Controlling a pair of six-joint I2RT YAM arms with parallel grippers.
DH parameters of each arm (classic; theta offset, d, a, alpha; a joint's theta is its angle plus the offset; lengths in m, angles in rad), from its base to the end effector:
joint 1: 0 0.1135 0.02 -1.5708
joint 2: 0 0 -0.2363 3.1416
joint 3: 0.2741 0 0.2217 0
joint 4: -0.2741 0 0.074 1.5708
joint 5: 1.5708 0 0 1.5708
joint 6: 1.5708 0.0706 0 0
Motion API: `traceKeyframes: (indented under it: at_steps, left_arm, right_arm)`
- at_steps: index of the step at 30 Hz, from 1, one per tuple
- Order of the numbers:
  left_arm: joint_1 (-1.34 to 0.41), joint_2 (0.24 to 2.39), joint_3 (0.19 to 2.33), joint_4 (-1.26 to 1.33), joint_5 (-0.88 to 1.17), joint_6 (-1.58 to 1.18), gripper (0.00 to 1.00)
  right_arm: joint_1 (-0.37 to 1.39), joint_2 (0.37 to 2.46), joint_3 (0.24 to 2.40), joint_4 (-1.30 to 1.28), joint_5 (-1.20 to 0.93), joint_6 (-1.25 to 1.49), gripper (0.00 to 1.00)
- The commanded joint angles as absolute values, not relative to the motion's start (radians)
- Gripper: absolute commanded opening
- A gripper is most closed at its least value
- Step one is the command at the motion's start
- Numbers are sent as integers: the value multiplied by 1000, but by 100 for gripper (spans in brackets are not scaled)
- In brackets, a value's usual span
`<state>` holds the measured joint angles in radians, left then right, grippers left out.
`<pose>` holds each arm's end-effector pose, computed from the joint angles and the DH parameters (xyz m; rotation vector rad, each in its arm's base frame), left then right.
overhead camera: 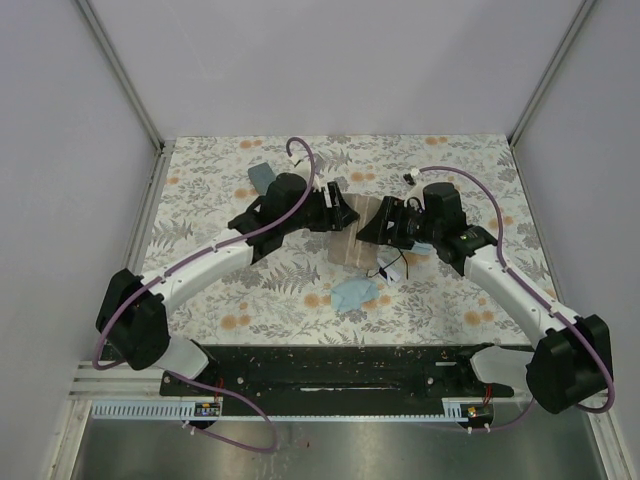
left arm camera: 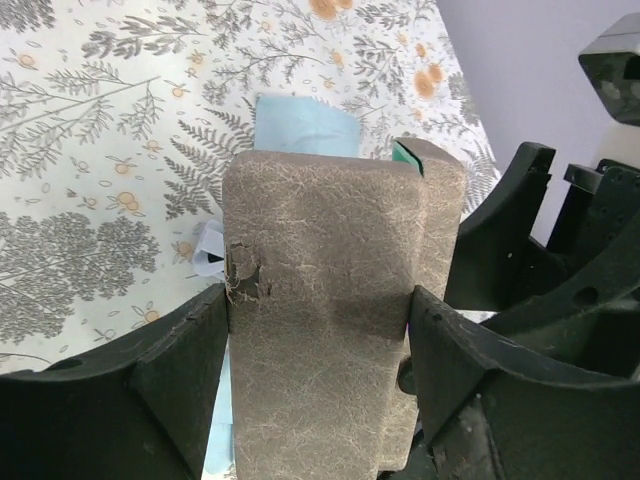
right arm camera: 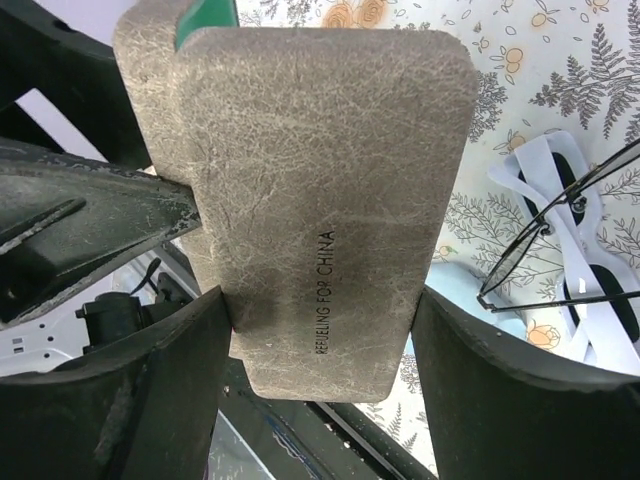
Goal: Organize the sunglasses
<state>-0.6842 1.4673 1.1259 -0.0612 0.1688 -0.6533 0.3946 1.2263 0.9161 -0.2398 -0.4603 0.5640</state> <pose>0.2629 -0.2297 0.2774 0.1510 2.1130 -1.0073 0.2453 0.1361 0.2562 -0.1024 2.2384 1.0355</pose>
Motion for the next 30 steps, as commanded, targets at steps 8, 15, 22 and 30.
traceKeyframes:
  at_steps: [8,15,22,30]
  left_arm:
    - [-669,1408,1120,-111,130,-534,16]
    - [-647,1368,1117,-117,215,-526,2]
    - [-647,1295,1108,-124,285,-538,0]
    - [-621,1261,1123,-80,443,-584,0]
  right_arm:
    - [380,1117,879,-206,-292,546,99]
    - [380,1052,801,-146,-354,528,99]
    - [380,1028,720,35,-521,558,100]
    - [380,954,597,381,-751,663,99]
